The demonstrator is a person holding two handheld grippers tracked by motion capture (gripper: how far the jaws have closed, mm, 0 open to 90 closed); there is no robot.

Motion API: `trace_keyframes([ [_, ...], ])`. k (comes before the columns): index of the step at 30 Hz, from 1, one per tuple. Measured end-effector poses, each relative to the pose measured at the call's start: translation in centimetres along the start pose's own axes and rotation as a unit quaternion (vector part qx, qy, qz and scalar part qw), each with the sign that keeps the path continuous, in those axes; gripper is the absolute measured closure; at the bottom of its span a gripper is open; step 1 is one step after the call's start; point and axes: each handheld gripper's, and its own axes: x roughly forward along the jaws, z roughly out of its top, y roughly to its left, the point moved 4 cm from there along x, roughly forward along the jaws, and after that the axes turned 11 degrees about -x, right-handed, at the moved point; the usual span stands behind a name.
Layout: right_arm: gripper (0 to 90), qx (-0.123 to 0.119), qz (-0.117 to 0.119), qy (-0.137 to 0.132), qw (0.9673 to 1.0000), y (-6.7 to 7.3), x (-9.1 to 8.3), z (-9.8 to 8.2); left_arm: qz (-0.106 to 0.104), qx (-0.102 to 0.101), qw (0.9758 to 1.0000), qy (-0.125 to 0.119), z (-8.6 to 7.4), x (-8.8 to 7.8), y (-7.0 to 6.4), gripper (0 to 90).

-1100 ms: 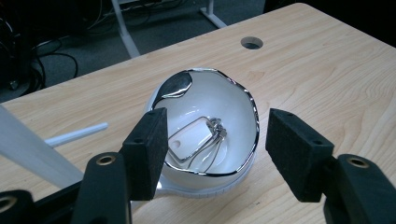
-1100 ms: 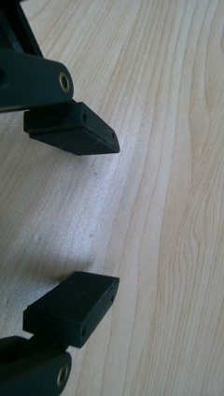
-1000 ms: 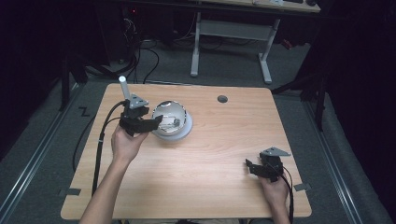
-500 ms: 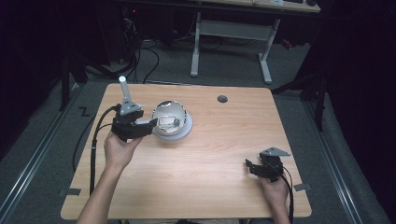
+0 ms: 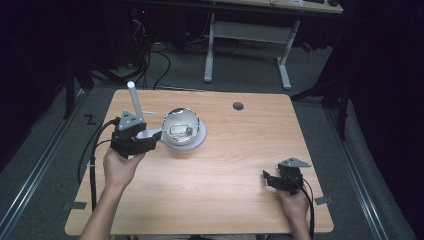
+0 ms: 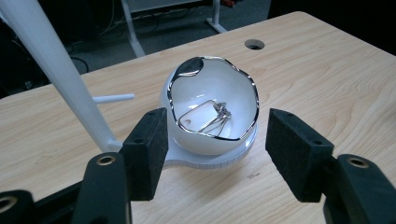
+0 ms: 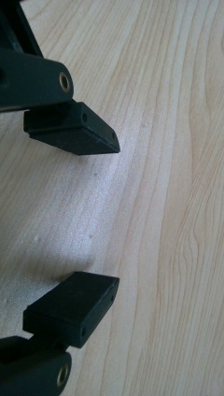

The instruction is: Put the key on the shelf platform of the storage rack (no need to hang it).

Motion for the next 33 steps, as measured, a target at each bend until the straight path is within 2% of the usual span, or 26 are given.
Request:
trace_keyframes([
  [7,30.8,0.0,0.0,0.0,1.0,0.0,0.0,0.0,0.005,-0.002,1.0,-0.002,-0.8,-0.8,0.4,39.3],
  [16,30.8,0.0,0.0,0.0,1.0,0.0,0.0,0.0,0.008,-0.014,0.9999,-0.004,-2.2,-1.5,1.0,39.1],
  [29,30.8,0.0,-0.001,0.001,1.0,0.0,0.0,0.0,0.005,-0.036,0.9993,-0.001,-4.5,-1.5,1.7,38.1],
  [33,30.8,0.0,-0.001,0.0,1.0,0.0,0.0,0.0,0.007,-0.04,0.9991,0.007,-5.4,-1.3,2.0,37.9],
])
